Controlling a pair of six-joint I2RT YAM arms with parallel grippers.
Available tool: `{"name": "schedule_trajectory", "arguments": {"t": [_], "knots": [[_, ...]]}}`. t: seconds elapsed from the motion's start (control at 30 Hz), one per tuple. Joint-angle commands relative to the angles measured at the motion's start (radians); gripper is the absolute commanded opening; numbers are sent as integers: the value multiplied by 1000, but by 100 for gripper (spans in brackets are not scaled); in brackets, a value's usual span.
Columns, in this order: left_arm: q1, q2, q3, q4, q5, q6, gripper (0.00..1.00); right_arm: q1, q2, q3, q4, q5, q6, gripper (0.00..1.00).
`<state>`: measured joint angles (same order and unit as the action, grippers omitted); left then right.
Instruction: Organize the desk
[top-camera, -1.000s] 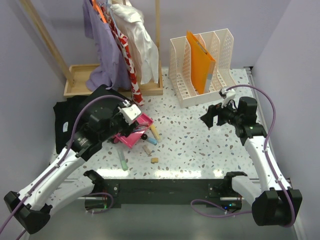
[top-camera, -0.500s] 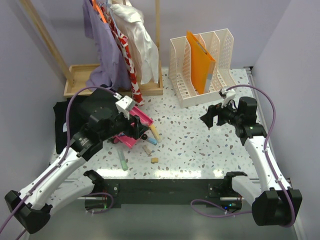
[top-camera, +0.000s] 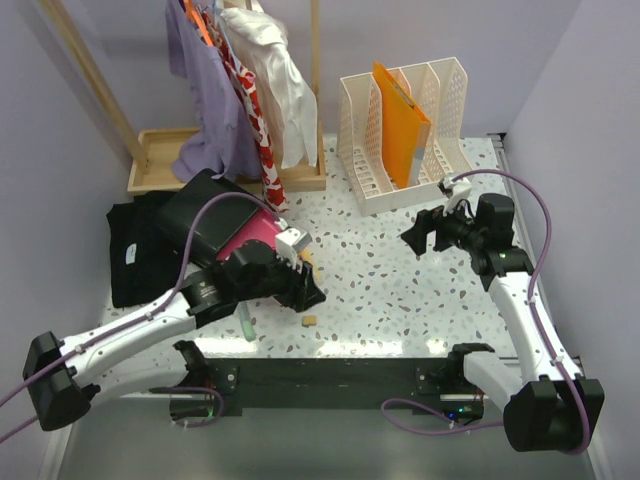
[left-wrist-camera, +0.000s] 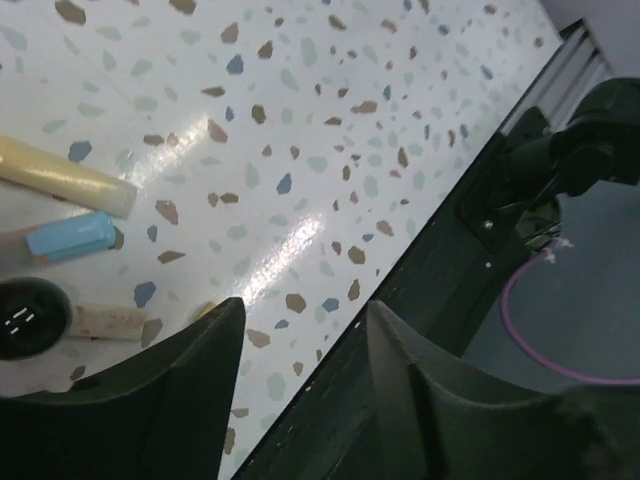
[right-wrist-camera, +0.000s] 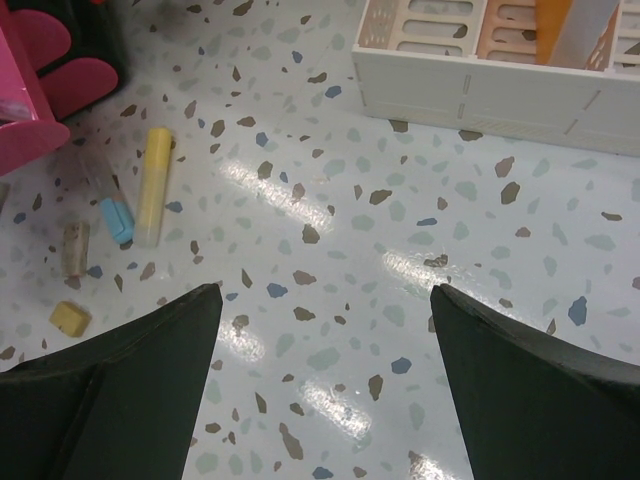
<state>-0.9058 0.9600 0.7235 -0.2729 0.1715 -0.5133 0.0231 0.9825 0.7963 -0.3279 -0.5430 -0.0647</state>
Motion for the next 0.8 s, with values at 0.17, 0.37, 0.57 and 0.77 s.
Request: {"name": "schedule_trajectory", "arguments": {"t": [0.17, 0.37, 0.57, 0.77], "knots": [[-169, 248, 83, -109, -395, 13, 29, -6, 5, 0, 32, -28, -9, 90], [-232, 384, 129, -172, -564, 137, 19, -6, 8, 1, 32, -29, -9, 90], [-237, 483, 175, -245, -754, 242, 13, -6, 10, 1, 30, -29, -9, 90], [-225, 534, 232, -328, -958, 286, 27, -6, 8, 1, 30, -26, -9, 90]]}}
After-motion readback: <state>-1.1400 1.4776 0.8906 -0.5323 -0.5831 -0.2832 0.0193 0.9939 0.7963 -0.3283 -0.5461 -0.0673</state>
